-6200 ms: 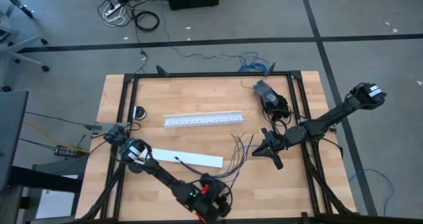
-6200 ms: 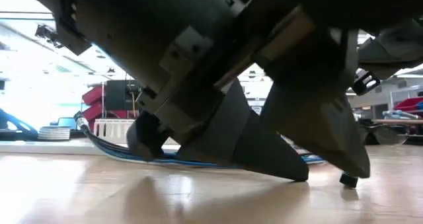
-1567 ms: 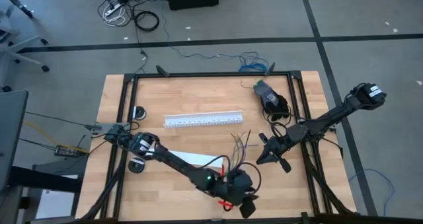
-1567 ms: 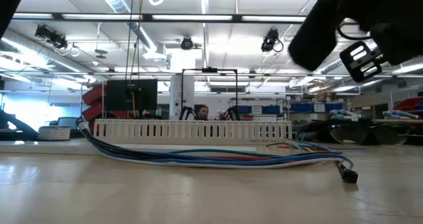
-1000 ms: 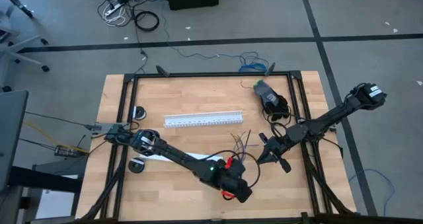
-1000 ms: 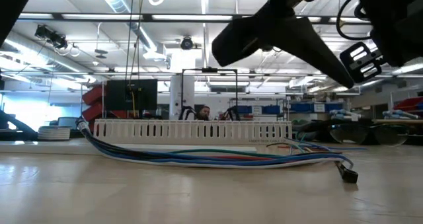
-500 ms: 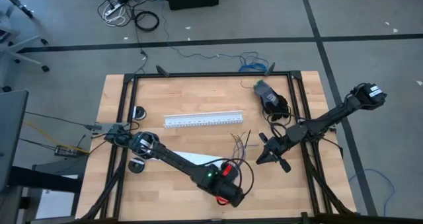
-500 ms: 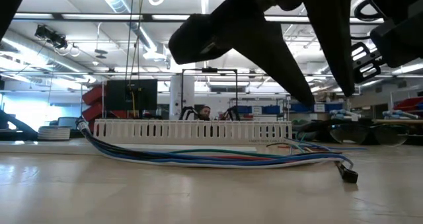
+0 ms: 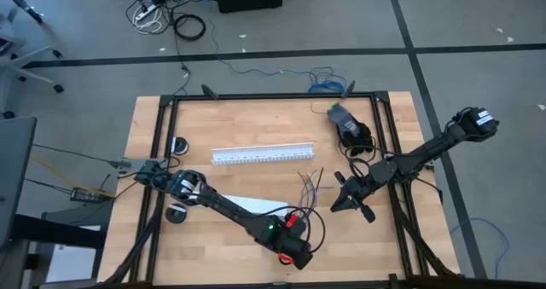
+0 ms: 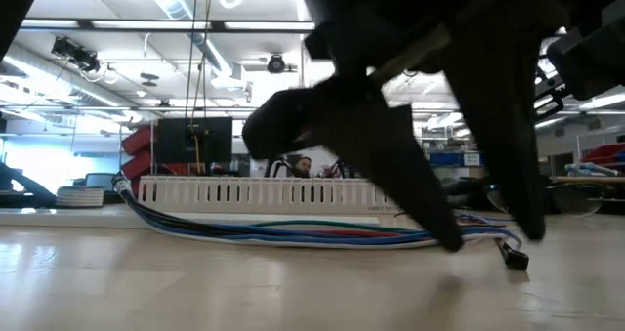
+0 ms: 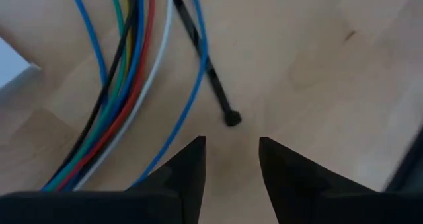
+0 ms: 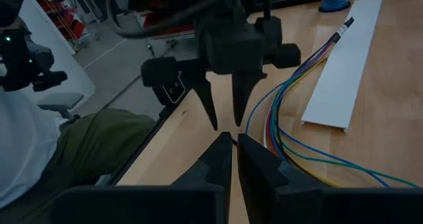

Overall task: Ziptie cables
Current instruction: Wrap the colored wires together using a zip tie

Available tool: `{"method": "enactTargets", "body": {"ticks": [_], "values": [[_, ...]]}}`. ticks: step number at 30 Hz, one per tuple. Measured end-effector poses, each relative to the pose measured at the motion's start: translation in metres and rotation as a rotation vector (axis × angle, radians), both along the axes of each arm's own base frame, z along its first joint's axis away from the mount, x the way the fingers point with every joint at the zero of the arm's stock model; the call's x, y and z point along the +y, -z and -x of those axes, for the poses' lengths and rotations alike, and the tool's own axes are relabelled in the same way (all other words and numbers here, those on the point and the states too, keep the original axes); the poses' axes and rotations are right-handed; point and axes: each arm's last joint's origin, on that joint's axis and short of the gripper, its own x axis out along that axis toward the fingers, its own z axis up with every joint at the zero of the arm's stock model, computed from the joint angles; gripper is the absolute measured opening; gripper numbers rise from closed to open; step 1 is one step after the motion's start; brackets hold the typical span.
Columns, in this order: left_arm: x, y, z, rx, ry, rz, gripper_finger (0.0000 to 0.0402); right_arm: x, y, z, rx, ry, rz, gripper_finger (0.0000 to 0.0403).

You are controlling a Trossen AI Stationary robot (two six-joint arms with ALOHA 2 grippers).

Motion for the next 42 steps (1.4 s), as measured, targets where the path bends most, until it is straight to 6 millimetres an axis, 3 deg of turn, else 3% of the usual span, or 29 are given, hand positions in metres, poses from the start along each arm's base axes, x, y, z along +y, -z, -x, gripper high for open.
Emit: {"method": "enactTargets", "body": {"ticks": [16,27,42], "values": [[0.005,-0.002,-0.004,-0.029,0.032,-0.037,0.0138,0.000,0.000,0.000,0.003,0.001,-0.005,0.0022],[0.000,0.020,-0.012,-0.038,0.055,-0.008,0.0135,0.000,0.000,0.000,0.007,0.001,-0.003,0.0022],[0.001,0.021,-0.011,-0.047,0.157,-0.134,0.0096,0.000,0.001,0.000,0.015,0.009,0.001,0.0022]]}}
